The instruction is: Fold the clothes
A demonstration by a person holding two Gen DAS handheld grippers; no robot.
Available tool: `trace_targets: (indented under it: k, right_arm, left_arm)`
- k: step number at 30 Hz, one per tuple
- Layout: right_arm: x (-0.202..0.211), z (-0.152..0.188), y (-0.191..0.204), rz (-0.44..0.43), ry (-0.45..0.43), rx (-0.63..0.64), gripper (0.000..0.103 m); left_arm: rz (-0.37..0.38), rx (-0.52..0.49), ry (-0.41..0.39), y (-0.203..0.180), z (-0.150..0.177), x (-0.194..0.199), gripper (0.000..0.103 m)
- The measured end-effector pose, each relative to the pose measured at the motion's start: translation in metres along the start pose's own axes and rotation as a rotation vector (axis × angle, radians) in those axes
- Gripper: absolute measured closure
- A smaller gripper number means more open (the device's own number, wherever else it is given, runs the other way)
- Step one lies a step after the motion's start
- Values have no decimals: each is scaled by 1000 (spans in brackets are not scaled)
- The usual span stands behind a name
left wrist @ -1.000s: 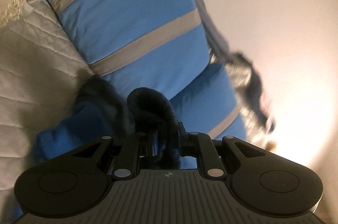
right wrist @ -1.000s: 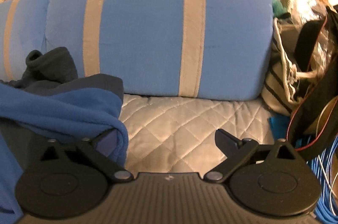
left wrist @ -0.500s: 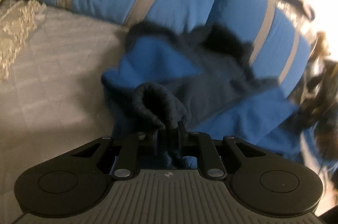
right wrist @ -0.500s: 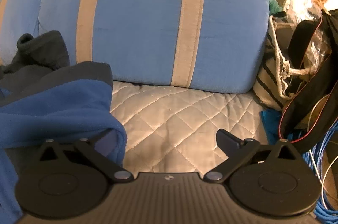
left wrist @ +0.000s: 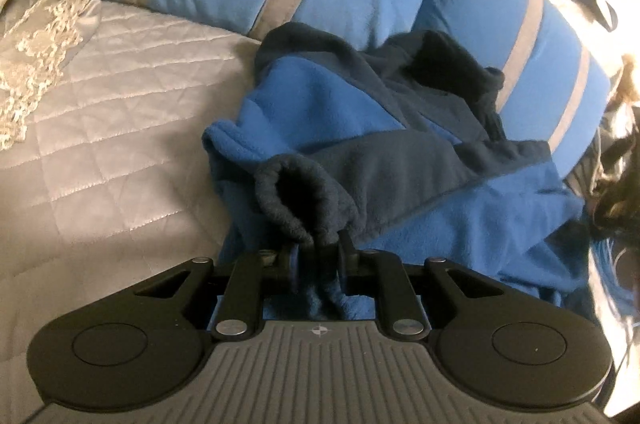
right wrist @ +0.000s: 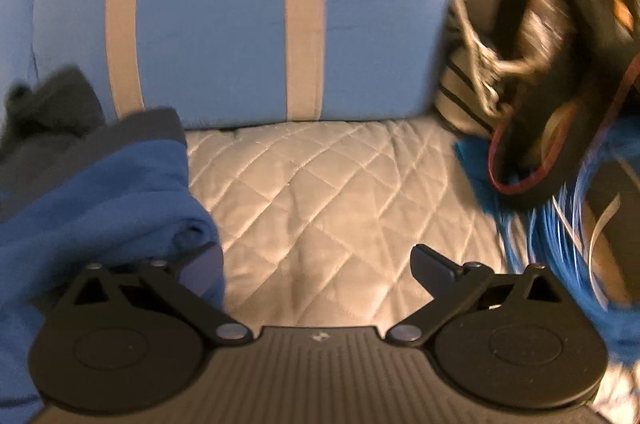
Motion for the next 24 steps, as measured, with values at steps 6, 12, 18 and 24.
trace_targets:
  k: [6, 12, 18, 24]
  right_arm:
    - [12, 32, 44, -466, 156, -202, 6]
    - [-15, 58, 66, -597, 260, -279, 20]
    - [-38, 79, 62, -611, 276, -415, 68]
    - [-17, 59, 49, -492, 162, -419, 87]
  left_arm:
    - [-10, 43, 2, 1, 0, -2, 84]
    - [-7, 45, -13, 1, 0, -1, 83]
    - [11, 60, -13, 3, -1, -1, 83]
    - [73, 53, -51, -4, -4, 4, 85]
Point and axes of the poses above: each gripper's, at about its wrist camera, not at the fingertips, and x roughly against the way its jaws point, y to its left, z to its underside, the point moved 10 cm from there along -x, roughly the way its jaws point, and after that the axes turned 3 degrees about z, right-handed, at the moved point
